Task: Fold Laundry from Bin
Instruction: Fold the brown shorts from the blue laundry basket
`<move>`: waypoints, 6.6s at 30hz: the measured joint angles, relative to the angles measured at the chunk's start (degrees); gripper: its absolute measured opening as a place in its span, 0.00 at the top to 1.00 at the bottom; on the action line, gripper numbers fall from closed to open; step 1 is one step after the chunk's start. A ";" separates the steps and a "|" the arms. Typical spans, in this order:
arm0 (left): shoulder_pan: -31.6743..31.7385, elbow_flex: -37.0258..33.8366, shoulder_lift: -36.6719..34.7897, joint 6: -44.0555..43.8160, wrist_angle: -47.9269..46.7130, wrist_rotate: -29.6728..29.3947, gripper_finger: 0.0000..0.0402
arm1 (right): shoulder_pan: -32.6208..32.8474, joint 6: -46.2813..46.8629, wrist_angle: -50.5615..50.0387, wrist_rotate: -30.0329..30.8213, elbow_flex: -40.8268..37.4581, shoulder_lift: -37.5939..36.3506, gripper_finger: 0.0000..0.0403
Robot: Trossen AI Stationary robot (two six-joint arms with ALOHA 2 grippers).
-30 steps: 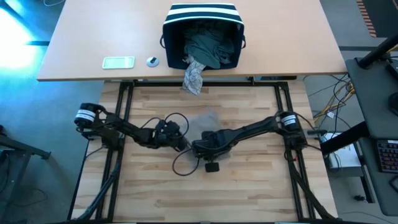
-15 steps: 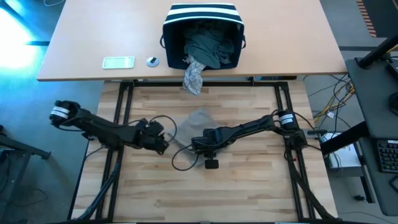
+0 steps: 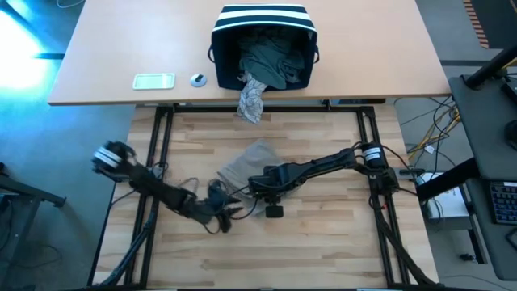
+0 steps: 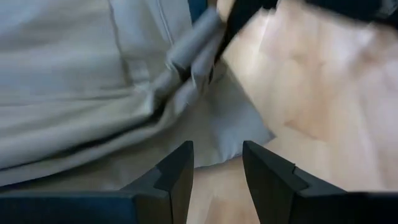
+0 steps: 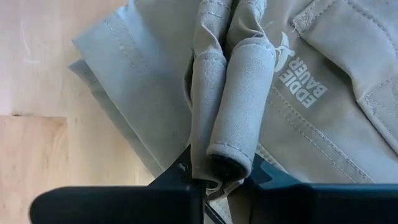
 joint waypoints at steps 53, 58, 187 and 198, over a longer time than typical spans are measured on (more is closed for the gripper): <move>6.20 10.00 -2.59 5.12 -29.03 25.88 0.69 | 3.84 11.34 4.34 -4.61 -2.41 -1.55 0.61; 6.39 9.82 -4.38 5.38 -28.02 21.56 0.69 | 4.58 10.29 7.77 -4.42 -2.20 -4.21 0.54; 6.52 17.18 4.54 1.25 -37.98 9.00 0.69 | 22.79 7.87 3.13 22.26 0.69 -6.56 0.59; 6.00 17.44 6.91 2.64 -38.29 10.33 0.69 | 17.95 14.94 30.73 34.55 -32.20 -24.32 0.79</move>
